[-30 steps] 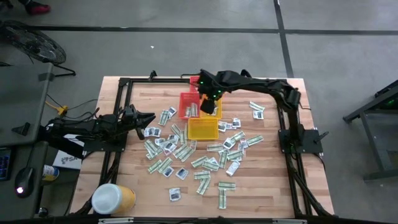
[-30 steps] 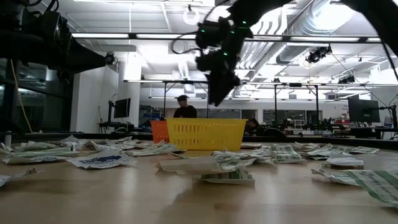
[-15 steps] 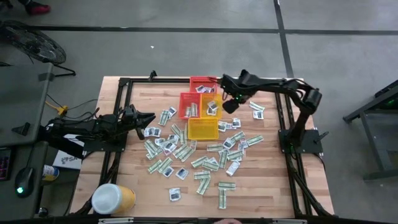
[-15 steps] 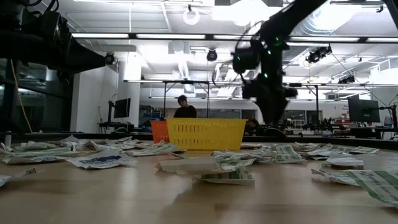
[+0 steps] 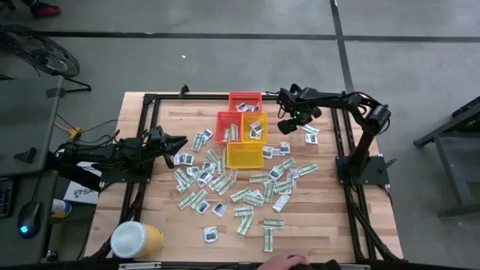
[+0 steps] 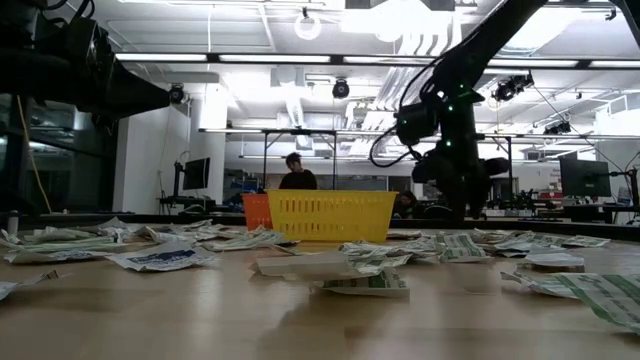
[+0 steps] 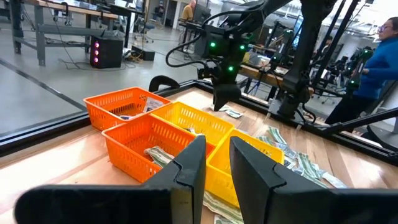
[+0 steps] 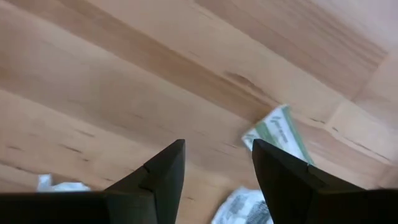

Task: Pick & Place First Aid Supplies
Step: Put the bandage into the bottom orange bin

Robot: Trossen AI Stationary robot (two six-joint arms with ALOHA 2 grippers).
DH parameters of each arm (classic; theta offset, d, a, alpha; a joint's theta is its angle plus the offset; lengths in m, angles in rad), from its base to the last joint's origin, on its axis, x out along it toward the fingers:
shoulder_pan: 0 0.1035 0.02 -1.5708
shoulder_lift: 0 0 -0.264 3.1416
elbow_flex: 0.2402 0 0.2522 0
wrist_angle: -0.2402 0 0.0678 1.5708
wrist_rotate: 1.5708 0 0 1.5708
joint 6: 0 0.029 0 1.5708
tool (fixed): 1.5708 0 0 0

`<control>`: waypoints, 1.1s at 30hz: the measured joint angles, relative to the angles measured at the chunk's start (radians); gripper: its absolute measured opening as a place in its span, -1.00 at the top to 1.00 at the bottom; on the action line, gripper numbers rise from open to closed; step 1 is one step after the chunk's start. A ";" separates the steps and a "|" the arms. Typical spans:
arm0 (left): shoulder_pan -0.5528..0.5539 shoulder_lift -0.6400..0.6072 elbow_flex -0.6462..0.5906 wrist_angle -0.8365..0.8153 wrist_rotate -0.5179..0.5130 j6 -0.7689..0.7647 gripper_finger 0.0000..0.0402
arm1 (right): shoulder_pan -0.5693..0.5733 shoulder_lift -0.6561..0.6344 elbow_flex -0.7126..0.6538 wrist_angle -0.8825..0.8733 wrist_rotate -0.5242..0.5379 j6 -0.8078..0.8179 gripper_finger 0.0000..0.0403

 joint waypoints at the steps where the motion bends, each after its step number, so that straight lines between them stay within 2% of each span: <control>1: 0.000 0.000 0.000 0.000 0.000 0.000 0.64 | -0.010 0.000 0.000 0.001 0.000 0.002 0.10; 5: 0.000 0.000 0.000 0.000 0.000 0.000 0.64 | -0.054 0.000 0.000 0.000 -0.007 0.019 0.10; 10: 0.000 0.000 0.000 0.000 0.000 0.000 0.64 | -0.087 0.000 0.000 -0.007 0.026 0.139 0.10; 22: 0.000 0.000 0.000 0.000 0.000 0.000 0.64 | -0.106 0.016 0.000 -0.007 -0.055 0.299 0.10; 33: 0.000 0.000 0.000 0.000 -0.001 0.000 0.64 | -0.113 0.093 0.006 -0.007 -0.077 0.327 0.10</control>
